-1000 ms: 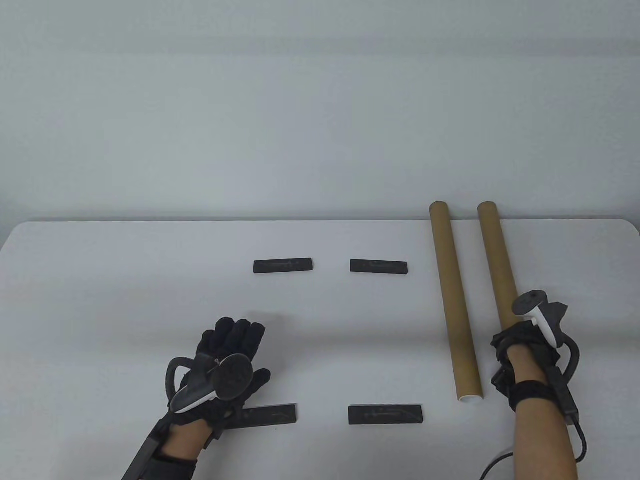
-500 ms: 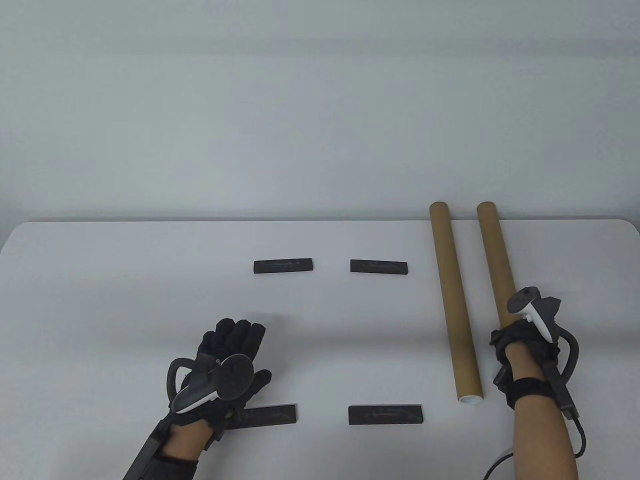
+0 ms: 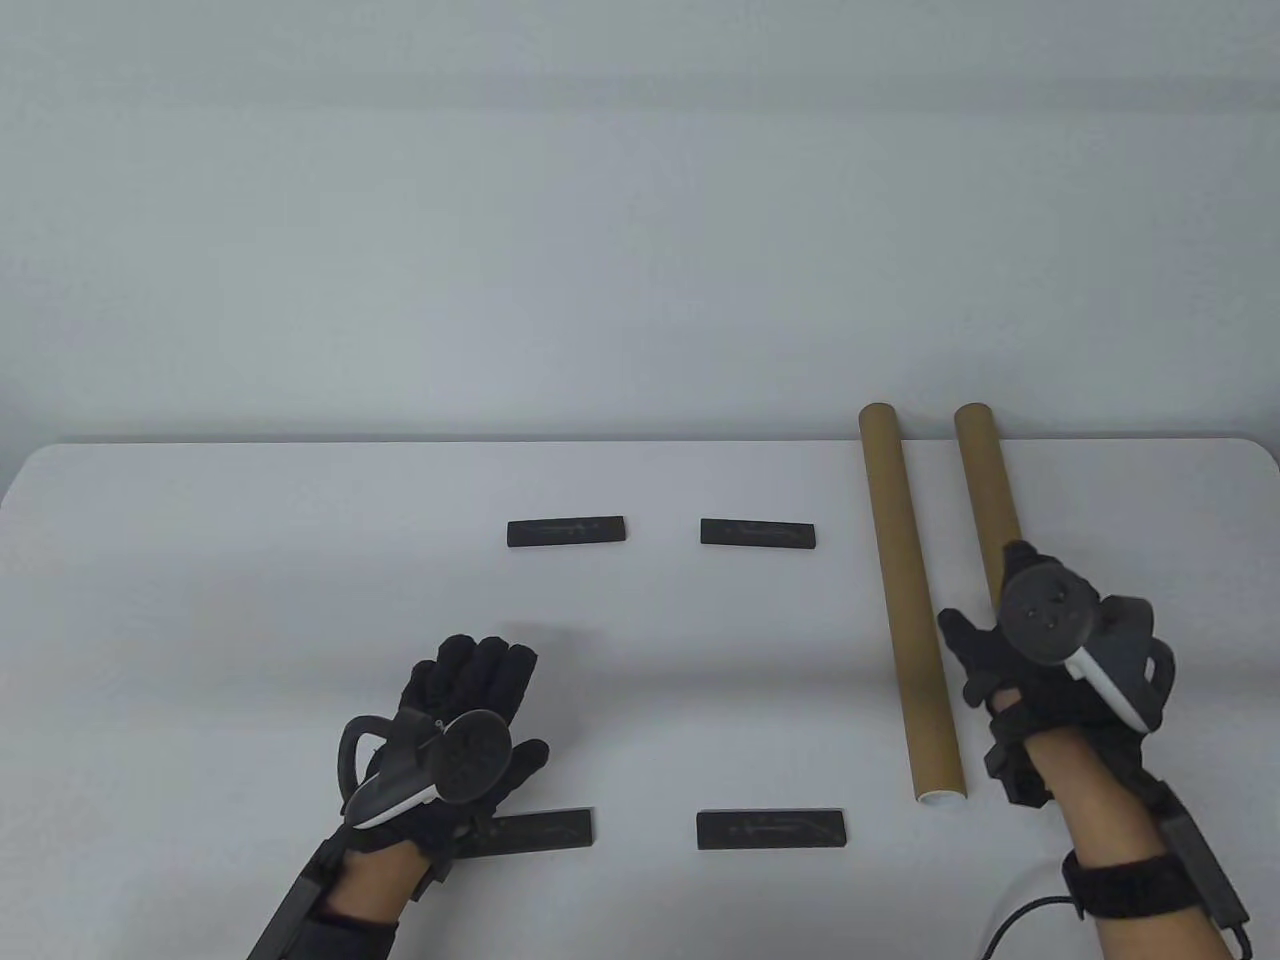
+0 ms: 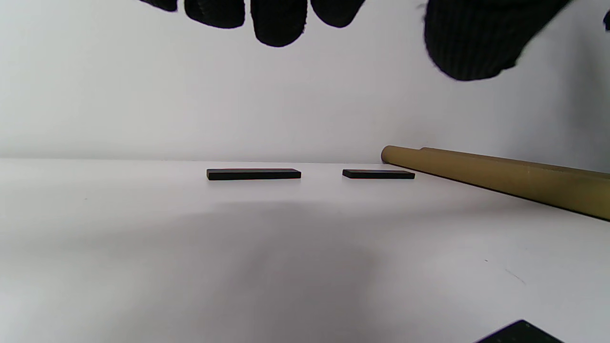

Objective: Roll up papers and store in mailing tubes

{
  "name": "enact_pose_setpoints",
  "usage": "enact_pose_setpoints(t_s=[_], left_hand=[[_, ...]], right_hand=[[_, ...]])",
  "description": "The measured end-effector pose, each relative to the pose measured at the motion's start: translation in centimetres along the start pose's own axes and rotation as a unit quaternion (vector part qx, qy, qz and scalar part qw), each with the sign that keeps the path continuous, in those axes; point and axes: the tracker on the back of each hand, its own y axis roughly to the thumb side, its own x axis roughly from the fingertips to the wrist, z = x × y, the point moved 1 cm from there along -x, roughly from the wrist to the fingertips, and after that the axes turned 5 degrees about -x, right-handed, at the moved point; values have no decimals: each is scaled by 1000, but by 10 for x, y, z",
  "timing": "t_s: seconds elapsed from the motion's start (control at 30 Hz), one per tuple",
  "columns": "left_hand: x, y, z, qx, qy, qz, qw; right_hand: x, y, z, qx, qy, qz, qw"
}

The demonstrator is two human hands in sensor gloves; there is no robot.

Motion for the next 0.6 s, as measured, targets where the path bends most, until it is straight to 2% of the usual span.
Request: enact_pose_setpoints(t_s=[0.07,0.1,0.2,0.27,0.33,0.47,0.6], left_hand=[[0,0,0,1,2,-1,1000],[0,1,1,0,4,-1,1000],[1,3,3,1,12,-6,1000],[3,5,4,-1,17,-13,1000],[4,4,7,0,24,-14,1000],[3,7,9,16,34,-9,999],[2,15,9,12,42,-14,999]], right_hand=[[25,29,11,-20,-20,-77,997],[39,44,20,-35,-49,-116,992],[59,65,43,-37,-111,-204,972],[65,70,57,27,-95,-250,963],[68,66,69,81,-91,-269,955],[64,54,75,32,-60,-255,965],[62,47,81,52,-47,-254,965]])
